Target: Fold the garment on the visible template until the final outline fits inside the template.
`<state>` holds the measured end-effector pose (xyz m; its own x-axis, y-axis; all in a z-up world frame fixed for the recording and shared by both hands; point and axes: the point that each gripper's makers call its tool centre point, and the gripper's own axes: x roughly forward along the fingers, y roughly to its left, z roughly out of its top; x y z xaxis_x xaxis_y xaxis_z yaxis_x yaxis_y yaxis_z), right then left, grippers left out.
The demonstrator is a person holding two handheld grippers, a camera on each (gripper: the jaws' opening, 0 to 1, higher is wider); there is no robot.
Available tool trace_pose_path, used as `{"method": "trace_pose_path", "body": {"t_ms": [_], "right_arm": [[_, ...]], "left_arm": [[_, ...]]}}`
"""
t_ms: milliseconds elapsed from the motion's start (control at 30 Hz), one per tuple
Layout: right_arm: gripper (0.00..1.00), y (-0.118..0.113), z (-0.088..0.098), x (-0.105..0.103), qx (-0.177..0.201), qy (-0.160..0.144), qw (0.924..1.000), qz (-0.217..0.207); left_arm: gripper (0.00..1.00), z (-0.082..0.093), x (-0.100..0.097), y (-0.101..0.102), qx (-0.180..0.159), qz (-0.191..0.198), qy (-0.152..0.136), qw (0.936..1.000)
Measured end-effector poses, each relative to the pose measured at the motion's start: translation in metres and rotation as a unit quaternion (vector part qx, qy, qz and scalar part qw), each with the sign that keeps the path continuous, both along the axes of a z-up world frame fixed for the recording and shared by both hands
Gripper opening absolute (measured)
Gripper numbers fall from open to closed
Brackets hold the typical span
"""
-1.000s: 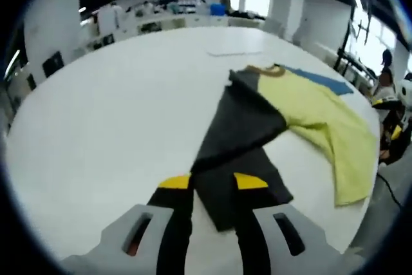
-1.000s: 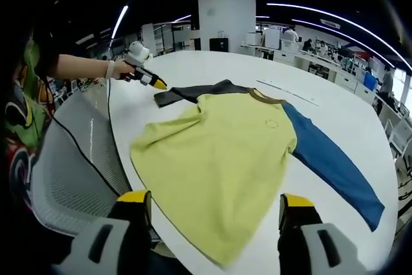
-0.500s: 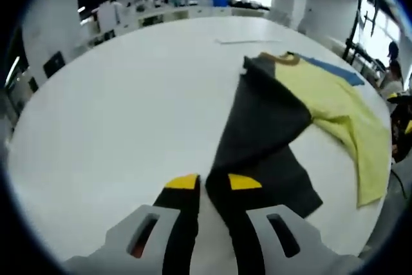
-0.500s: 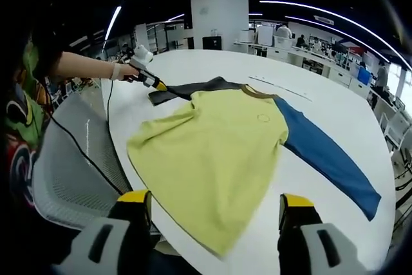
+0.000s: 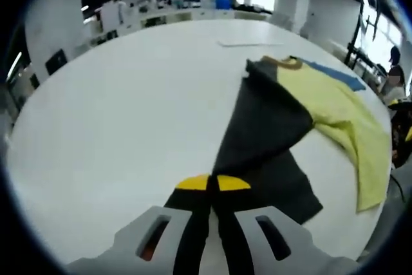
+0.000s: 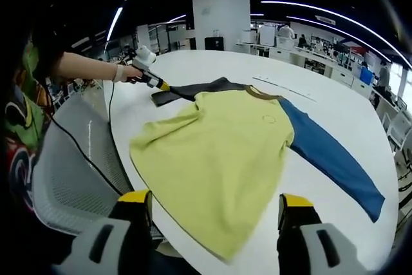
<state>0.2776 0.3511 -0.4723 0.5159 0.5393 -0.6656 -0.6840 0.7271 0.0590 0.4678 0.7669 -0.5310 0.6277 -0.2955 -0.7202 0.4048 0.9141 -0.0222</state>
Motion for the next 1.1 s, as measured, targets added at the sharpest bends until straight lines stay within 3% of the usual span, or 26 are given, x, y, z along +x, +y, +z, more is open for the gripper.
{"method": "trace_pose_path", "body": {"t_ms": [133,367,533,767,933,1100], "right_arm": [[0.8,-0.002,-0.001,-0.002,0.0,0.002,1.0,-0.003],[0.8,-0.001,-0.002,-0.002,0.003,0.002,1.0,-0.003],[0.8,0.002,-0.001,-0.001,0.006,-0.001,1.0,-0.002],[0.79,0.001,-0.002,-0.003,0.005,0.0,1.0,-0.003],[0.79,-0.001,-0.003,-0.005,0.006,0.002,1.0,-0.006],[0.79,0.001,-0.005,-0.006,0.005,0.005,1.0,-0.004]], "left_arm": [[0.0,0.006,0.001,0.0,-0.01,0.01,-0.005,0.9999],[0.0,0.048,0.015,-0.012,-0.05,0.017,-0.043,0.9977],[0.0,0.085,0.025,-0.042,-0.061,-0.016,-0.079,0.9949],[0.0,0.119,0.027,-0.099,-0.064,-0.079,-0.119,0.9877],[0.0,0.114,0.017,-0.142,-0.054,-0.12,-0.121,0.9839],[0.0,0.086,0.01,-0.181,-0.062,-0.148,-0.095,0.9825]]}}
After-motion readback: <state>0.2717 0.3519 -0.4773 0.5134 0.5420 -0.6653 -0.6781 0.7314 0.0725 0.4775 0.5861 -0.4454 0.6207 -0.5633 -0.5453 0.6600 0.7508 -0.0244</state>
